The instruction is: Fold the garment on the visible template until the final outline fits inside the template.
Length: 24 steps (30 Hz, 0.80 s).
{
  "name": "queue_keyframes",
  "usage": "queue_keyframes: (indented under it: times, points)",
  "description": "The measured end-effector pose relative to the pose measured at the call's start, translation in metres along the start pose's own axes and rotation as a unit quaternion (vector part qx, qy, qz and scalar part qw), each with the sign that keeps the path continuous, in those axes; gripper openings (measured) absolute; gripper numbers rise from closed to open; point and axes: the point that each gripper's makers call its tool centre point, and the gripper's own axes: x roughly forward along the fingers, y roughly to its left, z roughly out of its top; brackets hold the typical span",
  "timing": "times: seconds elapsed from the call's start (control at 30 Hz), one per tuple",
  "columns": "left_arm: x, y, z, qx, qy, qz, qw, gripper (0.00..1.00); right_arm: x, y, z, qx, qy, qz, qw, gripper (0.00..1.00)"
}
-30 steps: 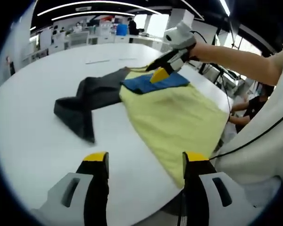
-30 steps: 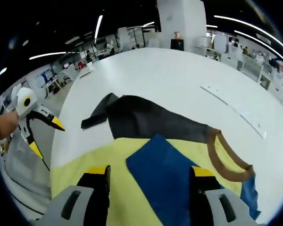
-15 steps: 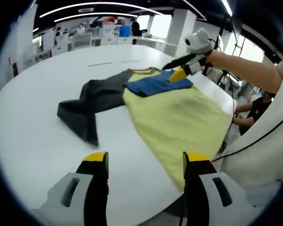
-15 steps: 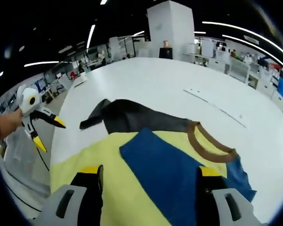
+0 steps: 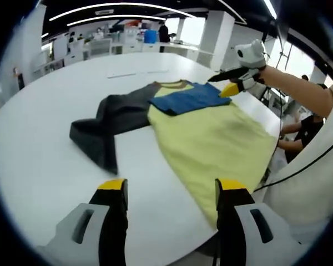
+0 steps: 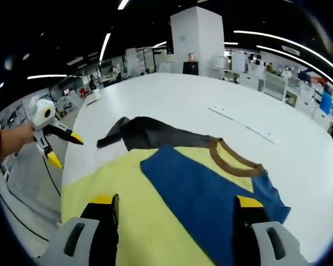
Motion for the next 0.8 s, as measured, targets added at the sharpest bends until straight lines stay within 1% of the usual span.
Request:
queue_keyframes:
  times: [0.17,0.33,0.43,0.63,0.8]
  points:
    - [0.002,0.004,0.000,-0.006,0.000,0.008,1.0000,0.60,-0.013,0.002,-0.007,0.006,-0.013,-0.006,0.9999,0.84]
    - [0.004,0.007,-0.002,-0.009,0.004,0.015,0.9998,0.60,-0.023,0.002,-0.019,0.005,-0.014,-0.014,0.9998,0.84]
    - [0.004,0.008,-0.002,-0.009,0.004,0.017,0.9998,0.60,-0.034,0.002,-0.025,0.015,-0.023,-0.018,0.9995,0.84]
    - [0.007,0.013,-0.002,-0.012,0.006,0.026,0.9996,0.59,-0.051,0.000,-0.038,0.024,-0.030,-0.027,0.9989,0.84]
    - [0.010,0.017,-0.002,-0.014,0.008,0.033,0.9993,0.59,-0.063,0.001,-0.044,0.026,-0.036,-0.033,0.9985,0.83]
